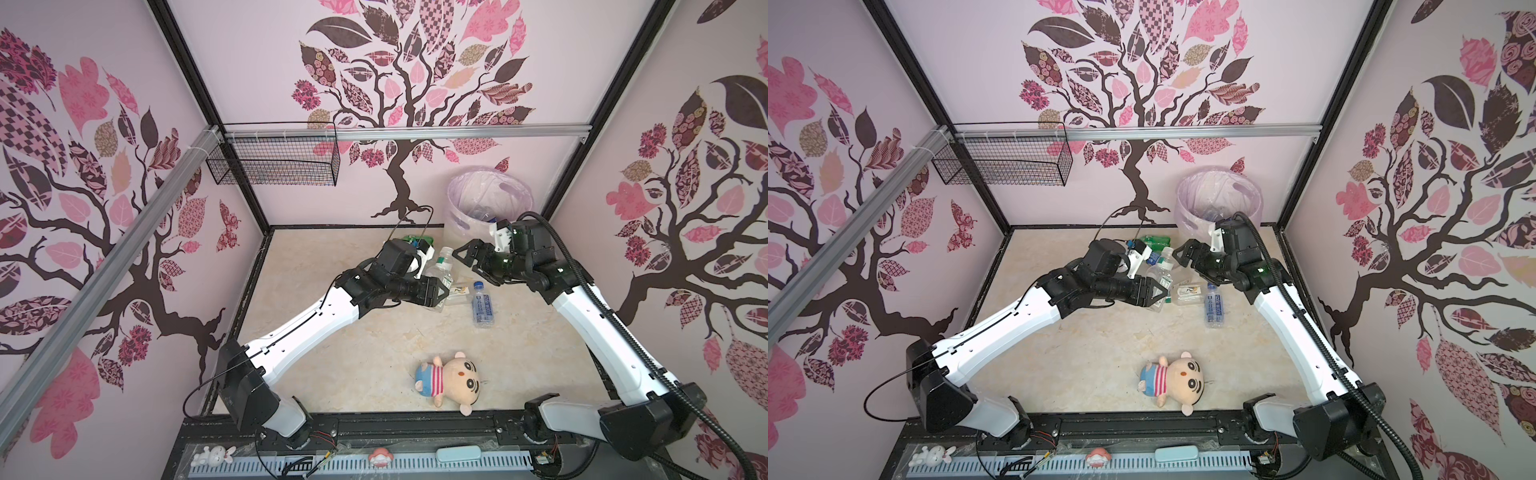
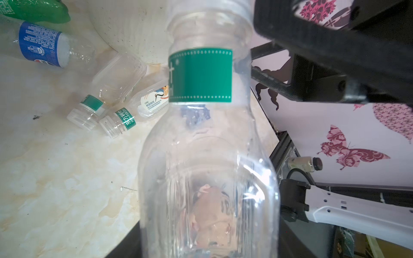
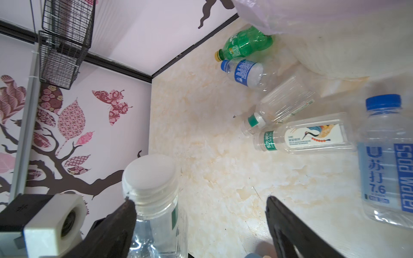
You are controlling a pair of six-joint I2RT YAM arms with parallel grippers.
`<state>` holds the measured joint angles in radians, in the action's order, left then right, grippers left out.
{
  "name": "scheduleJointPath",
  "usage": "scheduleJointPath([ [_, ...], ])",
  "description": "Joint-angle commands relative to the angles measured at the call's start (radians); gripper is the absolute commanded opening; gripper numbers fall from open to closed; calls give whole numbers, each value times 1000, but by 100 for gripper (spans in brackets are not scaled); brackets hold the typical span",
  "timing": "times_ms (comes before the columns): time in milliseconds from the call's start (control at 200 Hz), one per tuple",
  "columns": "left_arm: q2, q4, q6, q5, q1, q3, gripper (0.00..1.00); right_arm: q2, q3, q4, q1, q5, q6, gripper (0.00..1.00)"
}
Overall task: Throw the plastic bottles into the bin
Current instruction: 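Lift the bottle with the left gripper while the right gripper grasps its cap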
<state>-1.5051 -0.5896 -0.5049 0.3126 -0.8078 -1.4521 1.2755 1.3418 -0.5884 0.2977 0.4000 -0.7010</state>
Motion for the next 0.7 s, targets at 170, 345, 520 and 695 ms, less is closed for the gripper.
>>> scheduleJointPath([
  [170,32,30,-33,54,-2,-17,62,43,49,72,20,98,-37,86],
  [345,30,25,-33,43,-3,-24,62,49,49,80,63,92,-50,80],
  [520,18,13,-23,52,-2,-42,62,65,52,88,93,100,-63,75],
  [695,17,7,-22,57,-2,-54,63,84,65,78,107,90,-66,67],
])
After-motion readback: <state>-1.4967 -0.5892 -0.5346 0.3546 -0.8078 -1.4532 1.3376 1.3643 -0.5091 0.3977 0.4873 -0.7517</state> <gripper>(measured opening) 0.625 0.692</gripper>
